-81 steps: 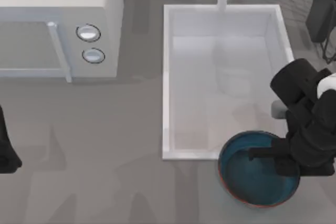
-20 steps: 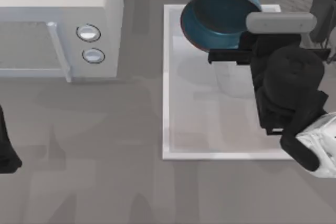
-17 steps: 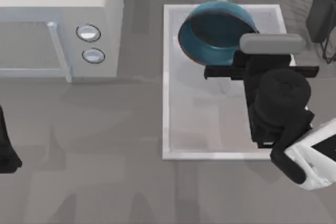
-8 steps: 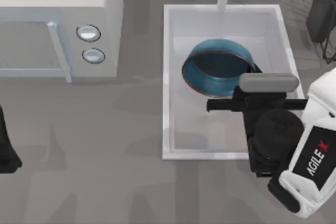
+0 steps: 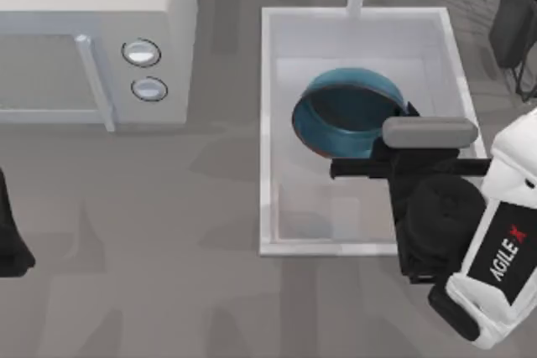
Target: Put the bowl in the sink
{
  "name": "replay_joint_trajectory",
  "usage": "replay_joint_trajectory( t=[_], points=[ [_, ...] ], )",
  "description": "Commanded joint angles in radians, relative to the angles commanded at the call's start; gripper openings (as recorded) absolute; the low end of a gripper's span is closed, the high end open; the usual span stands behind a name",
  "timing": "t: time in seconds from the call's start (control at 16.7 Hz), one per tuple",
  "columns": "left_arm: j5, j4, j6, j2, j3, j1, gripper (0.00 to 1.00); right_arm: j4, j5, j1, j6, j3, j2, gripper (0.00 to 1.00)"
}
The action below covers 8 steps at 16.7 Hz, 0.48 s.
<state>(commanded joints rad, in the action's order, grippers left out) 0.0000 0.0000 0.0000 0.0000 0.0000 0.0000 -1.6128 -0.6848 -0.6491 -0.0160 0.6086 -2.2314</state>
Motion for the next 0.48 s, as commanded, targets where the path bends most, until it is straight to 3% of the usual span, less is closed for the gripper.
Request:
replay_joint_trajectory(
  t=[0.48],
  points=[
    [0.000,0.000,0.000,0.000,0.000,0.000,1.00,0.000,0.000,0.000,0.000,0.000,0.000,0.98]
  ],
)
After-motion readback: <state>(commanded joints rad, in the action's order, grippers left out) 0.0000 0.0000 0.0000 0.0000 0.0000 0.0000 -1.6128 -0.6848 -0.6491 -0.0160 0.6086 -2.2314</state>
